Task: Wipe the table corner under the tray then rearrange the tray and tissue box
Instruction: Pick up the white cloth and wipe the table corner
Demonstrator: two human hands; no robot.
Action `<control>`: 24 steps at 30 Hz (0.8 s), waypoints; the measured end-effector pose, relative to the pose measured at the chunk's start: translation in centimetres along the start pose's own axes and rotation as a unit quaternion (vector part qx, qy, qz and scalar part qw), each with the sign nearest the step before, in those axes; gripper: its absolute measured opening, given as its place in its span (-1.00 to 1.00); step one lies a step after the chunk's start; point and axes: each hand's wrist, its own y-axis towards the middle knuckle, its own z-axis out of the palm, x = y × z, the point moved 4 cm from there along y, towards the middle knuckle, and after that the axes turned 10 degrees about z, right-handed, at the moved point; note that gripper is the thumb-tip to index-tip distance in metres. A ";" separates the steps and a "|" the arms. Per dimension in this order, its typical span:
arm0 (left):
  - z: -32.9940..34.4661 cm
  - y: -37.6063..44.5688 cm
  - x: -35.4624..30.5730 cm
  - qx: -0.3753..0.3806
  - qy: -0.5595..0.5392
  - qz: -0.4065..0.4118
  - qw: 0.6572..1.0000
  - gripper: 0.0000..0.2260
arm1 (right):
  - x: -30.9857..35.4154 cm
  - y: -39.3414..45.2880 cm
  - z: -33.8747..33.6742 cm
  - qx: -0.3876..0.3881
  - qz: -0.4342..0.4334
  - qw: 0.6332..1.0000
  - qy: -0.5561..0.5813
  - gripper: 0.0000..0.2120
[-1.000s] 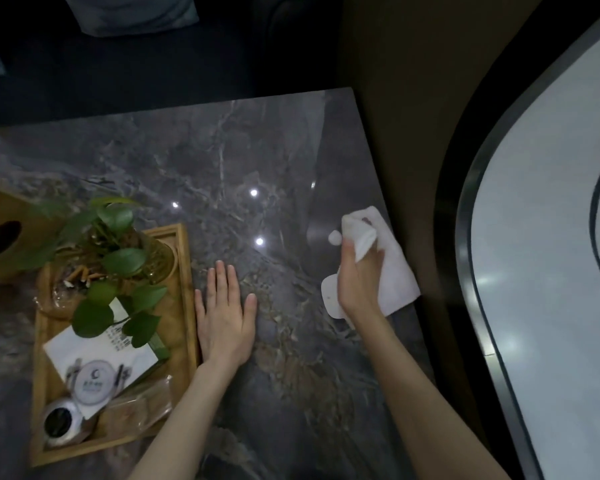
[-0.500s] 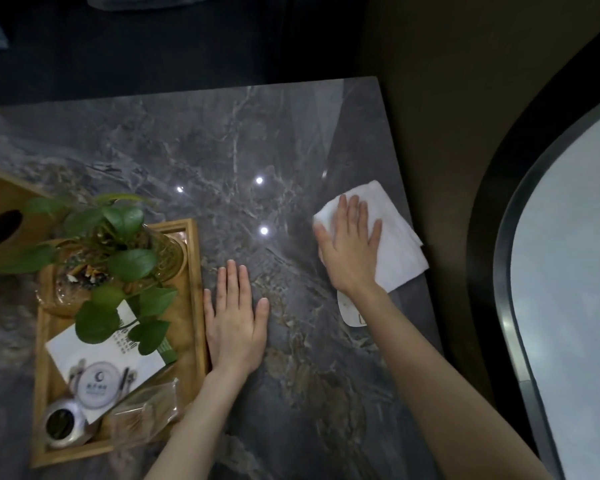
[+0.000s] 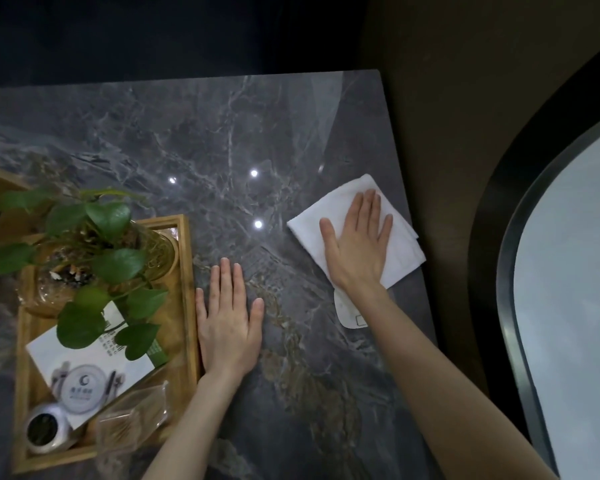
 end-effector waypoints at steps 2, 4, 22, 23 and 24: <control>0.0 0.1 -0.1 -0.005 0.005 0.000 1.000 -0.41 | 0.6 0.1 0.0 -0.006 -0.012 1.000 -0.010 -0.23; 0.0 0.1 -0.1 -0.006 0.007 0.001 1.000 -0.40 | 1.6 0.2 0.0 -0.002 -0.020 1.000 -0.018 -0.17; -0.7 -0.1 -0.2 -0.050 -0.058 0.011 0.997 -0.34 | 5.0 -8.2 2.9 0.034 -0.212 0.977 -0.013 -0.20; -0.7 -0.1 -0.3 -0.054 -0.069 0.012 0.996 -0.35 | 4.8 -9.0 3.3 0.030 -0.212 0.977 -0.013 -0.23; -0.7 -0.1 -0.2 -0.060 -0.079 0.013 0.995 -0.36 | 4.5 -9.8 3.6 0.029 -0.215 0.976 -0.014 -0.28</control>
